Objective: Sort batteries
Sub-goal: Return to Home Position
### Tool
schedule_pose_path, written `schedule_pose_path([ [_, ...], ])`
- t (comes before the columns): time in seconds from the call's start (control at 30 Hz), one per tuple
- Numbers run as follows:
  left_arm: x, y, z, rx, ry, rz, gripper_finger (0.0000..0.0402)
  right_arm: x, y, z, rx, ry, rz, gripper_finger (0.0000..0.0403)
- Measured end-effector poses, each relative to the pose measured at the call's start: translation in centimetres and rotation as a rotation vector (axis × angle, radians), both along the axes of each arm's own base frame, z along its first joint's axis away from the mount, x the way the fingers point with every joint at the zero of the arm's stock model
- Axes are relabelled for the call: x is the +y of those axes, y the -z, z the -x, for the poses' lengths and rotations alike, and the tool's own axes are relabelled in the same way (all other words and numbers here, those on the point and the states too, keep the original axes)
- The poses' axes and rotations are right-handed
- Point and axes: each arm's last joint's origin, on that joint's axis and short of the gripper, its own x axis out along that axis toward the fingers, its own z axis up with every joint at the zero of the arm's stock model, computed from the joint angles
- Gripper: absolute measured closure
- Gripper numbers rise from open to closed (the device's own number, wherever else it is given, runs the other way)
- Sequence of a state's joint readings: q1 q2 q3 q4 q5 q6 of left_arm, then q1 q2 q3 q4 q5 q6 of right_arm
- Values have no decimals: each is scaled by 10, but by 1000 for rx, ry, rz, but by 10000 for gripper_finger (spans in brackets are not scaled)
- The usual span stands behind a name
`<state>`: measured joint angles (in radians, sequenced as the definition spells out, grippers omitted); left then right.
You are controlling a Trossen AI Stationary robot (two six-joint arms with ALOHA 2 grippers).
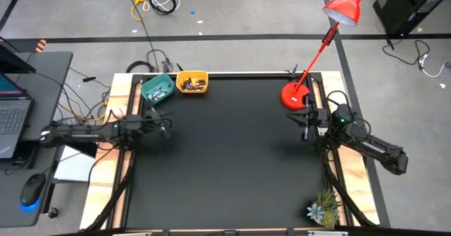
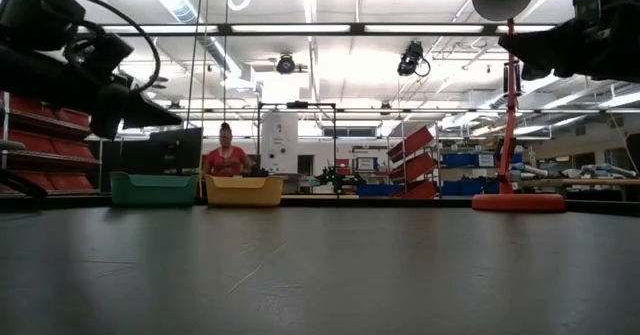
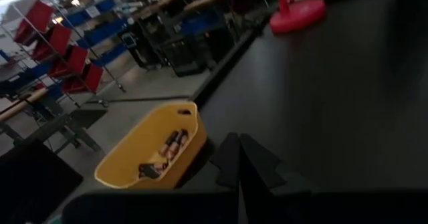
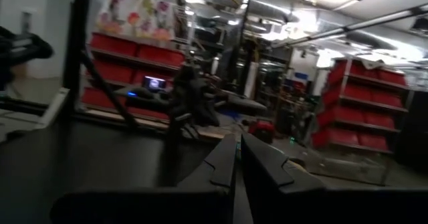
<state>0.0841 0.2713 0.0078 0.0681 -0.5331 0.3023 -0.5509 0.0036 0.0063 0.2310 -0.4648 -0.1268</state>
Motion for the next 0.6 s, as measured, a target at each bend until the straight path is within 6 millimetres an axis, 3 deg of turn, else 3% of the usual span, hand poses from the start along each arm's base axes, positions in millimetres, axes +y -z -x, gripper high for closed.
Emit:
schedule_pose_path([
  [0.6, -1, -22, 16, -269, 0, -23, 394, 7, 0, -3, 2, -87, -2, 370],
])
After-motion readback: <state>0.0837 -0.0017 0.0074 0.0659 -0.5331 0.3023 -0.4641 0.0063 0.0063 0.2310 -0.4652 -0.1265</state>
